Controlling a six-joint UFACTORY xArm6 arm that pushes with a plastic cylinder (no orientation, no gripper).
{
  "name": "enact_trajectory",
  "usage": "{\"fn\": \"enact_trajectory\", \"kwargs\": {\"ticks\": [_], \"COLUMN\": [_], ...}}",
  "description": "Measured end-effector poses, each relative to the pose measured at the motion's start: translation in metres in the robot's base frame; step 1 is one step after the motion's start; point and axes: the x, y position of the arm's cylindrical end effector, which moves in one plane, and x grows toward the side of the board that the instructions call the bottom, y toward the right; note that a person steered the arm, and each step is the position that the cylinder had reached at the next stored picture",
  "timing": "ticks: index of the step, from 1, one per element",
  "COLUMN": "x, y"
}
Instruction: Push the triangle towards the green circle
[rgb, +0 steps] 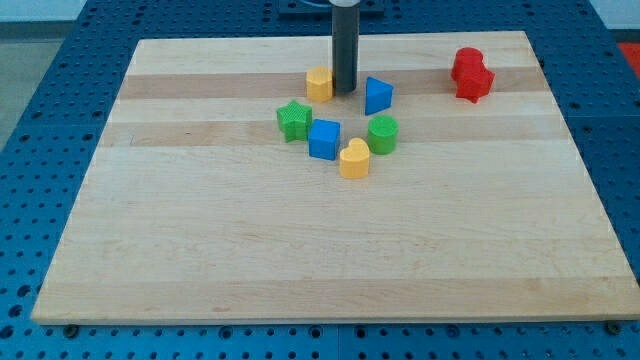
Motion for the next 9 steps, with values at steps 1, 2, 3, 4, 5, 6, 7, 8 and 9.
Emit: {"fn": "enact_trajectory", "kwargs": {"ticks": [1,2,3,4,5,6,7,8,9], "x": [0.001,0.001,0.001,0.001,0.004,0.009,0.013,0.014,0.019], "y": [0.009,0.027,0.049,0.068,0.081,0.087,0.088,0.088,0.088]}}
